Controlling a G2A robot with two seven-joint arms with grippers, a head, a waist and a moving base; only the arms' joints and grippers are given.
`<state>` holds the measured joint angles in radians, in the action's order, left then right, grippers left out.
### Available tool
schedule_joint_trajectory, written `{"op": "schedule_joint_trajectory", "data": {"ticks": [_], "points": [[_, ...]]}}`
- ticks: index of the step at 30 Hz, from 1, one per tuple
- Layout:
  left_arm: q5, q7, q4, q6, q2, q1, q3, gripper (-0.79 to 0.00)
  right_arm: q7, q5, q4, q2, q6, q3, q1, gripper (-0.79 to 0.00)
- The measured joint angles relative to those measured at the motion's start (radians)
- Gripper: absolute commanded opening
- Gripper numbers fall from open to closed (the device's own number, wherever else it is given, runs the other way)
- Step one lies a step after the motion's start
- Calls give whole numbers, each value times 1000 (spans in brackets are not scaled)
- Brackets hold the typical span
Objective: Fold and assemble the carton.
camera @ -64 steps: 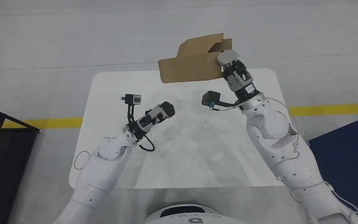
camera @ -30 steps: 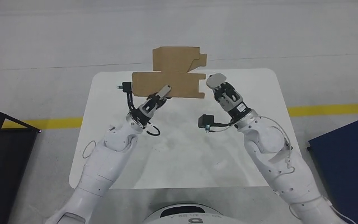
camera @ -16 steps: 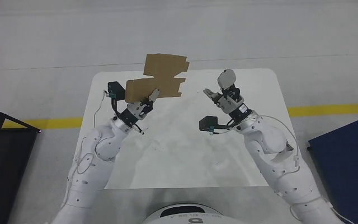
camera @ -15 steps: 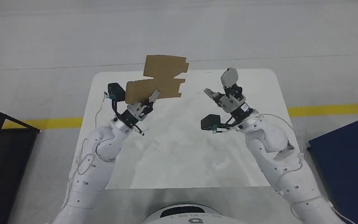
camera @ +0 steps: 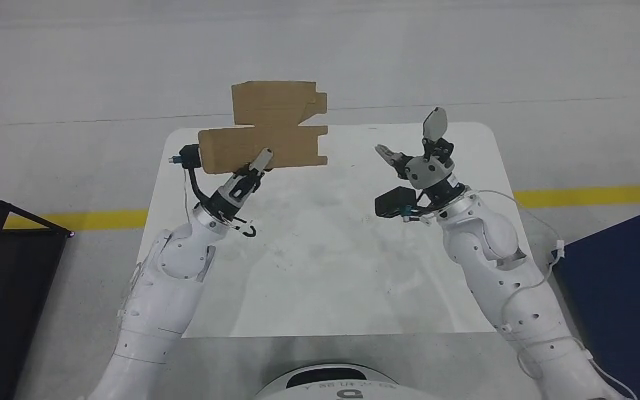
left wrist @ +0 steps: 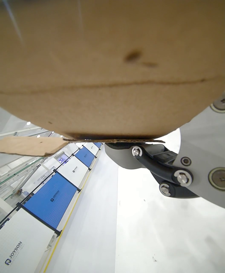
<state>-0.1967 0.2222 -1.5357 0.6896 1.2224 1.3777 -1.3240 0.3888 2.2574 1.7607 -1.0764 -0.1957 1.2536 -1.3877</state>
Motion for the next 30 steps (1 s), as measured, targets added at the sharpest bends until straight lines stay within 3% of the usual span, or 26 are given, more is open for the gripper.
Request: {"op": "schedule_joint_trajectory", "data": {"ticks": [7, 13, 19, 20, 21, 22, 23, 30], "points": [[15, 0, -1, -7, 1, 3, 5, -785, -1, -33, -13, -5, -16, 13, -9, 0], [268, 102, 15, -36, -1, -15, 2, -785, -1, -34, -13, -5, -16, 13, -9, 0], [272, 108, 14, -43, -2, -15, 0, -751, -1, -34, -13, -5, -16, 13, -9, 0], [272, 108, 14, -43, -2, -15, 0, -665, -1, -34, -13, -5, -16, 13, -9, 0], [272, 108, 14, -43, -2, -15, 0, -502, -1, -34, -13, -5, -16, 13, -9, 0], [272, 108, 14, -43, -2, -15, 0, -536, -1, -34, -13, -5, -16, 13, -9, 0], [272, 108, 14, -43, -2, -15, 0, -785, -1, -34, -13, -5, -16, 13, -9, 0], [235, 82, -13, -33, -5, -19, -19, -785, -1, -34, -13, -5, -16, 13, -9, 0]]}}
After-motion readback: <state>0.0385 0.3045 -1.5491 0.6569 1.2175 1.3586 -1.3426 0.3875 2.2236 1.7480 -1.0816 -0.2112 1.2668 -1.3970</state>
